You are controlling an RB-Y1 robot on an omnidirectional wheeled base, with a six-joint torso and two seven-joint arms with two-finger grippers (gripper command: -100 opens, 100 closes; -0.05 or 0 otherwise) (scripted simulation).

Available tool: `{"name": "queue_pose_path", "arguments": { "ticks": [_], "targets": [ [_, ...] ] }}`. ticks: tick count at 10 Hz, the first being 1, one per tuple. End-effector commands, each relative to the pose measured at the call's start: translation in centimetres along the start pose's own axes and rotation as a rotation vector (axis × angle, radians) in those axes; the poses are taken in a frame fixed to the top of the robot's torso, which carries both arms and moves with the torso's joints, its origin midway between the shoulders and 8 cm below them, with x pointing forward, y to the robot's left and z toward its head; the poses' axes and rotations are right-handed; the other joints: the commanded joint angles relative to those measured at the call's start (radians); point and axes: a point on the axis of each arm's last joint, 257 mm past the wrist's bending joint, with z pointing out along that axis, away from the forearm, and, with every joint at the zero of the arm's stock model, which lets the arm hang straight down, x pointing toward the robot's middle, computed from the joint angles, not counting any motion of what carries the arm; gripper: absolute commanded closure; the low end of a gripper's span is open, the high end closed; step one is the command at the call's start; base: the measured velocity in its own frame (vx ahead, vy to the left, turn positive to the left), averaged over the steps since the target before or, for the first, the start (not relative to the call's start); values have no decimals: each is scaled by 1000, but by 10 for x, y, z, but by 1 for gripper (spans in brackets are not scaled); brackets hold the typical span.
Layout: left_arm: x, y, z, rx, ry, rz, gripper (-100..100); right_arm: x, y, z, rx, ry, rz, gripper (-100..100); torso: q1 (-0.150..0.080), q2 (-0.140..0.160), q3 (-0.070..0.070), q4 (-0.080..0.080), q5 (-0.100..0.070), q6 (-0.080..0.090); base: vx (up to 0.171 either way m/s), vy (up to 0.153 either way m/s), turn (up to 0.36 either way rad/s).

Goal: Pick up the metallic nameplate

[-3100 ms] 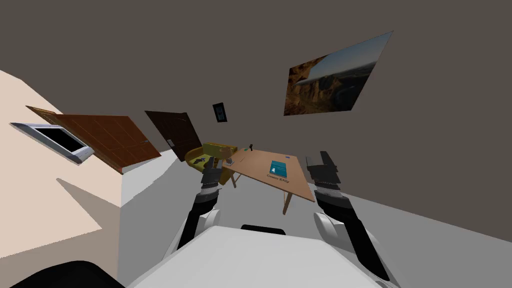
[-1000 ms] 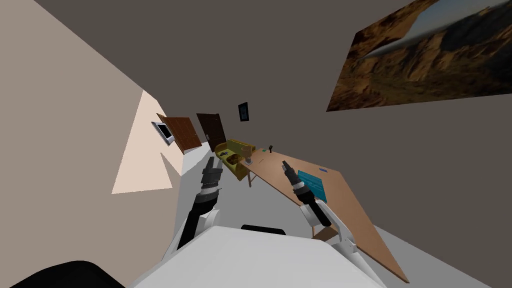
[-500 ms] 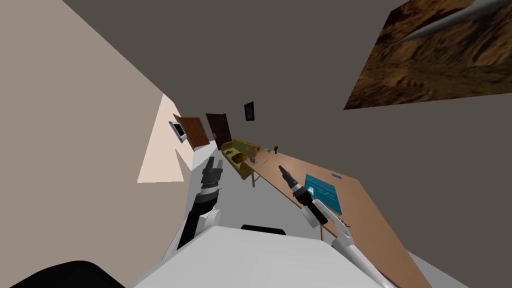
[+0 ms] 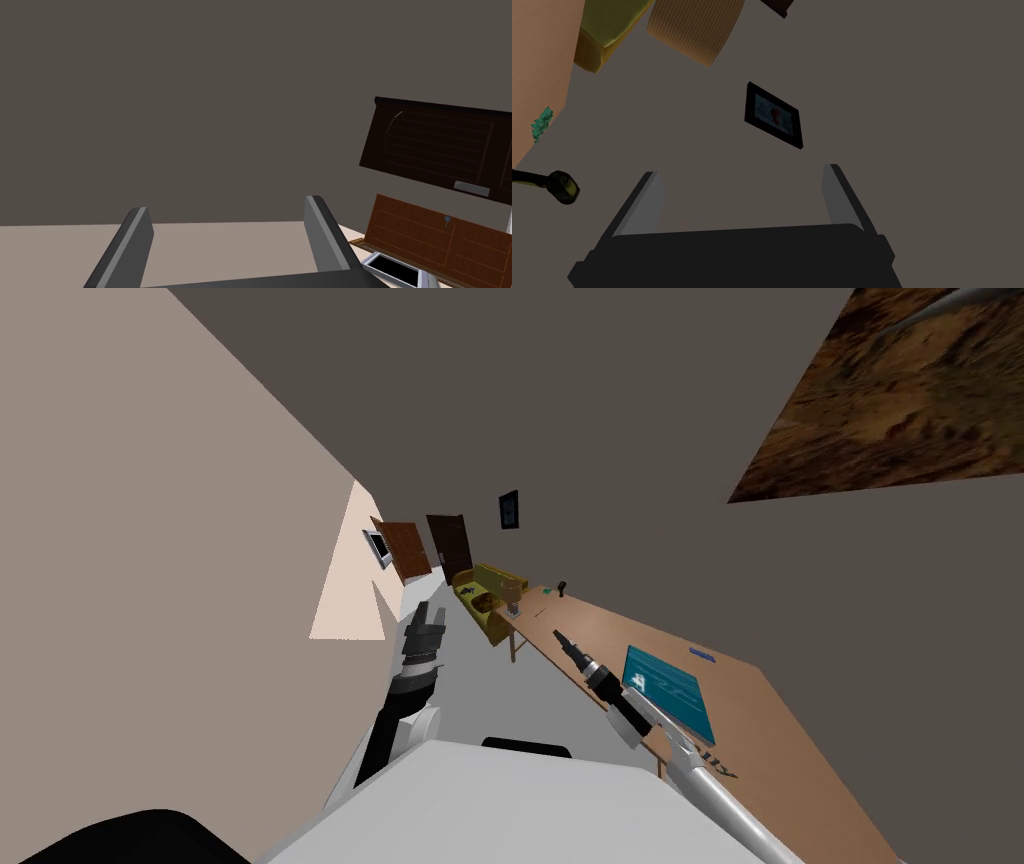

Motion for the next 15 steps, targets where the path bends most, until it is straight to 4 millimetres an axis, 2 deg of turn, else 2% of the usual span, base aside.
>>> {"name": "queue_pose_path", "arguments": {
  "ticks": [1, 5, 7, 8, 10, 12, 14, 15],
  "targets": [
    [0, 0, 0, 0, 0, 0, 0, 14, -18, -5, 28, 67, -49, -100, 0, 0, 0, 0, 0, 0, 11, -6, 175],
    [0, 0, 0, 0, 0, 0, 0, 36, -67, -27, 114, 190, -137, -100, -1, 1, 0, 0, 0, 0, 5, -14, 169],
    [0, 0, 0, 0, 0, 0, 0, 36, -80, -33, 145, 194, -136, -100, -1, 1, 1, 0, 0, 0, -1, -17, 22],
    [0, 0, 0, 0, 0, 0, 0, 43, -97, -44, 170, 253, -183, -100, 0, 1, 1, 0, 0, 0, -2, -15, 192],
    [0, 0, 0, 0, 0, 0, 0, 49, -113, -57, 196, 312, -230, -100, -1, 1, 1, 0, 0, 0, -6, -29, 172],
    [0, 0, 0, 0, 0, 0, 0, 51, -144, -80, 257, 374, -276, -100, -2, 2, 1, 0, 0, 1, -11, -36, 121],
    [0, 0, 0, 0, 0, 0, 0, 50, -154, -88, 283, 377, -275, -100, -2, 2, 1, 0, -1, 0, -5, -28, 47],
    [0, 0, 0, 0, 0, 0, 0, 51, -168, -102, 305, 433, -322, -100, -1, 1, 1, 0, 0, 1, -13, -27, 161]
  ]
}}
